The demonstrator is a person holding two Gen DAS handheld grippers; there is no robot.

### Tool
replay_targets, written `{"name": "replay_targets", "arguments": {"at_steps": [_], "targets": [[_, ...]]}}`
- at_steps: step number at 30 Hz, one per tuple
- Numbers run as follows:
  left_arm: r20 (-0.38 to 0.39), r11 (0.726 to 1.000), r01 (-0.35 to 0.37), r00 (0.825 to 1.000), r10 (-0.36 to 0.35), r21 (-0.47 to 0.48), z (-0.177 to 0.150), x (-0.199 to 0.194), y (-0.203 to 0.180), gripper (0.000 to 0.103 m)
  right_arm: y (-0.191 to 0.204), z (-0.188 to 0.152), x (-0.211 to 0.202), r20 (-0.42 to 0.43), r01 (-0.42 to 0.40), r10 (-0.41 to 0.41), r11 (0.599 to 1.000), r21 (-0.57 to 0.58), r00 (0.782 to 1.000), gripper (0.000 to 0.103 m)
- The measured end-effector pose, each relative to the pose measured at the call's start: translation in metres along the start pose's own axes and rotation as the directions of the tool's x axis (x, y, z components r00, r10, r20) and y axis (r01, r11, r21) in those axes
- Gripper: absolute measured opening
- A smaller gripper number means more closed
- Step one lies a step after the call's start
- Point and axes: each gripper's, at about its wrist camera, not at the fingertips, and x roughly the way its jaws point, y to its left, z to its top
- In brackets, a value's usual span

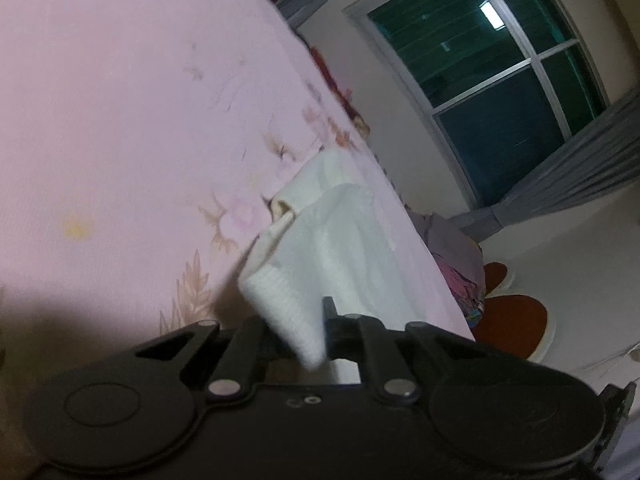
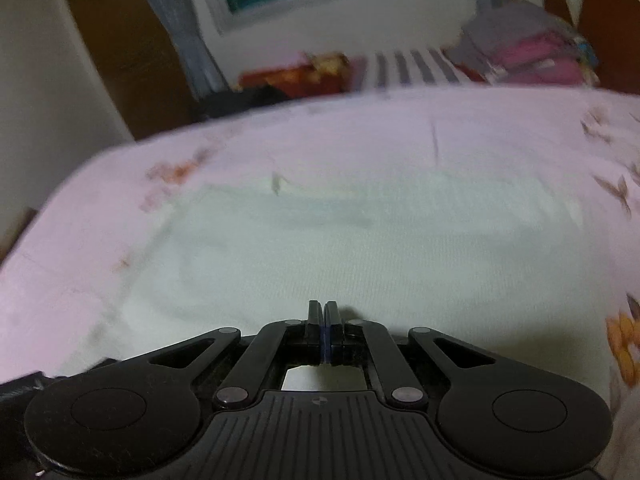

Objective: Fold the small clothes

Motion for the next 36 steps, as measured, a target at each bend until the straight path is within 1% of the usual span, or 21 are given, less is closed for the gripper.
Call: {"name": "replay_targets", "arguments": {"at_steps": [1, 2, 3, 5, 7, 8, 9, 10, 13, 15, 18, 21, 24, 27, 30, 31, 32, 33, 34, 35, 36], "targets": [[0.009, 1.0, -0.009, 1.0, 0.009, -0.004, -0.001, -0.002, 0.0, 0.011, -0.001, -0.001, 0.004, -0.024, -0.015, 0.015, 1.0, 0.006, 1.0, 0.002], [0.016, 1.0, -0.02, 1.0, 0.021, -0.02, -0.002, -0.002, 0.0, 0.022, -0.003, -0.003, 0.011, -0.056, -0.019, 0.02, 1.0, 0.011, 0.998, 0.002], [0.022, 0.999, -0.024, 0.999, 0.024, -0.037, -0.002, -0.003, 0.002, 0.024, -0.004, -0.008, 0.017, -0.067, -0.023, 0.023, 1.0, -0.001, 0.997, 0.002], [0.024, 0.999, -0.033, 0.999, 0.034, -0.038, -0.002, -0.004, 0.004, 0.019, -0.005, -0.008, 0.009, -0.042, -0.026, 0.026, 1.0, 0.002, 0.999, 0.002], [0.012, 0.999, -0.052, 0.999, 0.052, 0.006, -0.001, -0.003, 0.003, 0.013, -0.005, -0.007, -0.004, 0.008, -0.07, 0.07, 0.998, 0.001, 0.998, 0.002], [0.005, 0.998, -0.056, 0.998, 0.056, 0.017, 0.0, -0.002, 0.003, 0.009, -0.005, -0.008, -0.001, -0.013, -0.071, 0.071, 0.997, -0.005, 0.997, 0.002], [0.001, 0.998, -0.061, 0.998, 0.061, 0.024, 0.0, -0.002, 0.002, 0.008, -0.008, -0.012, 0.011, -0.074, -0.055, 0.054, 0.998, -0.004, 0.996, 0.001], [0.003, 0.997, -0.063, 0.998, 0.063, 0.039, 0.001, -0.003, -0.001, 0.007, -0.013, -0.016, 0.014, -0.051, -0.076, 0.077, 0.997, 0.009, 0.996, 0.0], [0.034, 0.992, -0.014, 0.999, 0.01, 0.128, 0.002, -0.013, -0.024, 0.006, -0.025, -0.011, 0.013, -0.059, -0.114, 0.117, 0.991, 0.065, 0.991, 0.0], [0.038, 0.975, 0.004, 0.999, -0.013, 0.224, 0.001, -0.017, -0.05, 0.006, -0.035, -0.01, 0.0, -0.03, -0.117, 0.12, 0.989, 0.088, 0.992, 0.0], [0.004, 0.927, 0.044, 0.999, -0.049, 0.371, -0.009, -0.015, -0.095, 0.006, -0.058, -0.01, -0.023, 0.022, -0.126, 0.124, 0.98, 0.154, 0.992, 0.0], [-0.069, 0.872, 0.105, 0.994, -0.082, 0.478, -0.028, -0.006, -0.136, 0.006, -0.084, -0.009, -0.047, 0.061, -0.112, 0.102, 0.974, 0.195, 0.993, 0.0], [-0.152, 0.812, 0.165, 0.984, -0.095, 0.559, -0.054, 0.004, -0.171, 0.006, -0.118, -0.006, -0.078, 0.114, -0.101, 0.076, 0.966, 0.238, 0.991, 0.0], [-0.238, 0.757, 0.227, 0.966, -0.096, 0.612, -0.087, 0.014, -0.195, 0.006, -0.156, -0.006, -0.108, 0.149, -0.083, 0.04, 0.953, 0.292, 0.988, 0.0], [-0.331, 0.702, 0.28, 0.941, -0.067, 0.655, -0.127, 0.03, -0.211, 0.006, -0.184, -0.011, -0.133, 0.169, -0.05, -0.005, 0.946, 0.32, 0.986, 0.0], [-0.372, 0.682, 0.287, 0.928, -0.024, 0.673, -0.141, 0.04, -0.214, 0.007, -0.192, -0.013, -0.138, 0.17, -0.054, -0.004, 0.94, 0.336, 0.986, 0.0], [-0.414, 0.652, 0.284, 0.909, 0.05, 0.703, -0.157, 0.051, -0.217, 0.013, -0.199, -0.015, -0.142, 0.174, -0.068, 0.006, 0.934, 0.35, 0.985, 0.0], [-0.418, 0.637, 0.264, 0.903, 0.101, 0.725, -0.169, 0.057, -0.219, 0.03, -0.206, -0.017, -0.144, 0.174, -0.082, 0.022, 0.932, 0.352, 0.985, 0.0], [-0.418, 0.633, 0.249, 0.899, 0.13, 0.733, -0.177, 0.057, -0.221, 0.042, -0.211, -0.018, -0.146, 0.159, -0.06, 0.004, 0.934, 0.353, 0.987, 0.026], [-0.434, 0.633, 0.274, 0.894, 0.109, 0.724, -0.179, 0.053, -0.222, 0.053, -0.214, -0.018, -0.147, 0.148, -0.016, -0.041, 0.93, 0.367, 0.988, 0.056], [-0.445, 0.636, 0.311, 0.894, 0.057, 0.706, -0.177, 0.044, -0.222, 0.052, -0.217, -0.022, -0.152, 0.166, 0.001, -0.07, 0.922, 0.386, 0.984, 0.09]]}}
